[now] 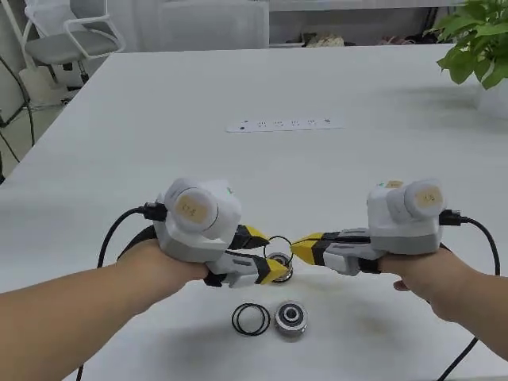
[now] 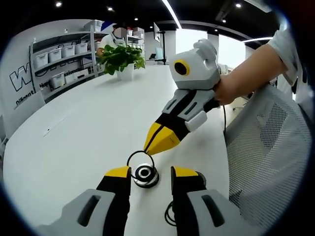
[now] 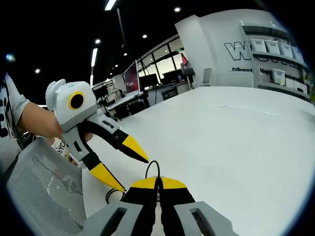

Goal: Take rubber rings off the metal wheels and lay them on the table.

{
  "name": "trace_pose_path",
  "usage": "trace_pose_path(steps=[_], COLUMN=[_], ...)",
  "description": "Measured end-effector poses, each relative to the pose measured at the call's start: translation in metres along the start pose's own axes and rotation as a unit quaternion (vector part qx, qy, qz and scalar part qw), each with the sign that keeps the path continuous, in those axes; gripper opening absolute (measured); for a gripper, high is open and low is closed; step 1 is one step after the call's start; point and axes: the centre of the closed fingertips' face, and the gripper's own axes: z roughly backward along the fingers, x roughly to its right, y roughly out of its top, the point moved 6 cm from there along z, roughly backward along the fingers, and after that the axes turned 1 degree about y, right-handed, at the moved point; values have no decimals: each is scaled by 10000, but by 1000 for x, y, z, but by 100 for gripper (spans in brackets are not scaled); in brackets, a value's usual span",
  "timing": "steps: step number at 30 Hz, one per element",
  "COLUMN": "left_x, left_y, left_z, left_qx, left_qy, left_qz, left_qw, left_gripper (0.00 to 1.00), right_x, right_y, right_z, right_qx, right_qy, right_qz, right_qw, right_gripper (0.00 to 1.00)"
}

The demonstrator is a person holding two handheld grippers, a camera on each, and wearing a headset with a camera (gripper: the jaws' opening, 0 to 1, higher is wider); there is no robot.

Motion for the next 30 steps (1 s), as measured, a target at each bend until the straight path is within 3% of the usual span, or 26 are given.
trace_pose_path(steps=[6, 13, 20, 27, 30], left_x=[10, 13, 10, 11, 13], left_y=[9, 27, 38, 43, 50], left_z=[15, 34, 58, 80, 98], left_qx=[93, 402, 621, 731, 866], left_qy=[-54, 12, 163, 312, 382], left_qz=[-7, 177, 371, 337, 362], left_qw=[9999, 9990, 9972, 9963, 9949], left_gripper=[38, 50, 59, 67, 71], right_x=[-2, -4, -3, -5, -6], right_y=[3, 3, 3, 3, 3], right_z=[2, 4, 4, 3, 2], right_qx=[42, 52, 74, 23, 21], right_qy=[20, 38, 49, 93, 106], right_qz=[-1, 19, 23, 96, 103], right_qw=[10000, 10000, 10000, 9999, 9999], right_gripper=[0, 0, 0, 0, 0])
